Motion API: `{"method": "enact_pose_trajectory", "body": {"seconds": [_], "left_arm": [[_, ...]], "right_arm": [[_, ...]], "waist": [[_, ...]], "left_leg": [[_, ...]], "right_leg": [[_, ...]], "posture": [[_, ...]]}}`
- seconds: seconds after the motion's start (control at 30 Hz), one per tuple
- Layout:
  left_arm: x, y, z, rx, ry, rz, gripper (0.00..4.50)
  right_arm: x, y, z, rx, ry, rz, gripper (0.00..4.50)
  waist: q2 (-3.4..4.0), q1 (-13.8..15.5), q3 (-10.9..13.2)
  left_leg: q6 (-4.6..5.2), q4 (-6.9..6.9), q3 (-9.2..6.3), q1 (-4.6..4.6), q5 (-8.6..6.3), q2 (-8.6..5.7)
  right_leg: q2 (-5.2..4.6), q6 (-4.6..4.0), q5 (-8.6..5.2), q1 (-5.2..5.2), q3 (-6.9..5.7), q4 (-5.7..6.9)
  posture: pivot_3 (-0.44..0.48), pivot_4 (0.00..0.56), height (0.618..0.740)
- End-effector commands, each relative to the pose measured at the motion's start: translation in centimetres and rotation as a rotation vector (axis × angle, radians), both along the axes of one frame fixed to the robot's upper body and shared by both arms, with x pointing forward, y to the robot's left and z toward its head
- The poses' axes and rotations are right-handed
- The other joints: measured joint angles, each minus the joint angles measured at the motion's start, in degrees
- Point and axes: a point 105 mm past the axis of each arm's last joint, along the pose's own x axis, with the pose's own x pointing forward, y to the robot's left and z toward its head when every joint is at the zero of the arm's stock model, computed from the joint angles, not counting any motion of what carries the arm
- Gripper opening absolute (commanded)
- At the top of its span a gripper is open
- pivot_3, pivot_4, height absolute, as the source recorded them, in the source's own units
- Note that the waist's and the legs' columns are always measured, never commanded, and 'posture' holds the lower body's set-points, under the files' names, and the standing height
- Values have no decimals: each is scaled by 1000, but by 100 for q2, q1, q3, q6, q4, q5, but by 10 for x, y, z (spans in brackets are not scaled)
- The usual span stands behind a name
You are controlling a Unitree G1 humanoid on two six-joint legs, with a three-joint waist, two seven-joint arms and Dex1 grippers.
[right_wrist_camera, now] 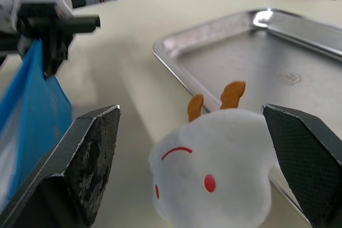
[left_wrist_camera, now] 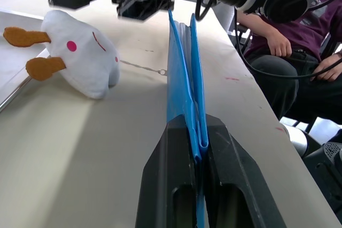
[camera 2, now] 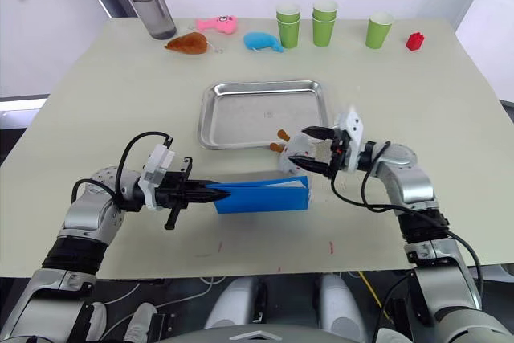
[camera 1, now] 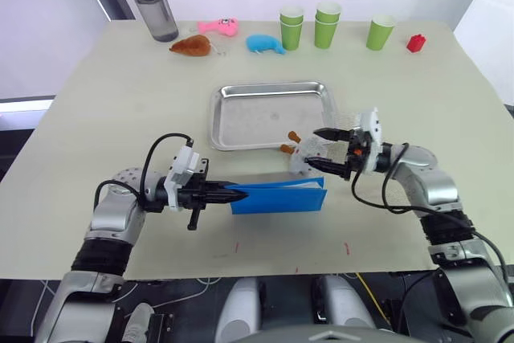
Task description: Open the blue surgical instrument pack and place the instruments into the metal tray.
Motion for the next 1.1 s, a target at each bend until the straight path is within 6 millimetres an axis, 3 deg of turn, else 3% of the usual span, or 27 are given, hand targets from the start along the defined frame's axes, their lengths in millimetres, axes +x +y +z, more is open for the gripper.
{"method": "enact_pose_trajectory", "body": {"seconds": [0.03, 0.1, 0.23, 0.3, 0.33, 0.43, 0.57, 0.7, 0.83, 0.97, 1.1], "left_arm": [[-4, 2, 9, 2, -44, -20, 0], [-4, 2, 9, 1, -44, -17, 0], [-4, 1, 9, -2, -44, -16, 0], [-4, 1, 8, -3, -44, -15, 0], [-4, 0, 8, -4, -44, -15, 0], [-3, -1, 8, -6, -46, -16, 0], [-3, -1, 8, -6, -48, -18, 0], [-2, -2, 8, -5, -53, -14, 0], [-1, 0, 7, 0, -57, -3, 0], [5, 3, 7, 11, -73, 23, 0], [11, 1, 8, 23, -89, 18, 0]], "right_arm": [[9, -2, -1, -100, -71, -28, 4434], [12, -3, -5, -132, -69, -36, 4434], [12, -5, -8, -169, -89, -26, 2867], [10, -6, -11, -205, -106, -5, 1728], [9, -7, -12, -215, -114, 0, 1461], [4, -9, -13, -234, -125, 30, 83], [-3, -11, -1, -167, -130, 36, 83], [-10, -22, 24, 10, -94, -3, 83], [-15, -46, 46, 158, -59, -91, 83], [-29, -90, 78, 377, -2, -209, 83], [-41, -100, 99, 473, 17, -210, 83]], "waist": [[0, -2, 0], [0, -3, 0], [0, -1, 0], [0, -2, 0], [0, -2, 0], [0, 3, 0], [0, 10, 0], [0, 16, 0], [0, 21, 0], [1, 36, 0], [2, 12, 1]], "left_leg": [[0, 0, 0, 0, 0, 0], [0, 0, 1, 0, 0, 0], [0, 0, -1, 0, 0, 0], [0, 0, -1, 0, 0, 0], [0, 1, 0, 0, 0, 0], [0, 1, -1, 0, 0, 0], [0, 1, -3, 0, 0, 0], [0, 1, -5, -2, 0, 0], [0, 2, -9, -4, 0, 1], [0, 3, -22, -10, 0, 1], [0, 3, -23, -9, 0, -2]], "right_leg": [[0, 0, 0, 0, 0, 0], [-1, 0, 0, 0, 1, 0], [0, 0, 0, 0, -2, 0], [0, 0, 0, 0, -2, 0], [-1, 0, 0, 0, -1, 1], [-1, 0, 0, 1, -2, 1], [-1, 0, 0, 1, -3, 0], [-3, 0, 0, 1, -4, -1], [-9, 0, 0, 2, -7, 0], [-9, 0, 0, 7, -22, -3], [-8, 0, 0, 7, -22, 1]], "posture": [[0, 150, 734], [0, 150, 734], [0, 150, 734], [0, 150, 734], [0, 150, 734], [0, 150, 734], [0, 150, 734], [0, 150, 734], [0, 150, 734], [0, 150, 734], [0, 150, 734]]}}
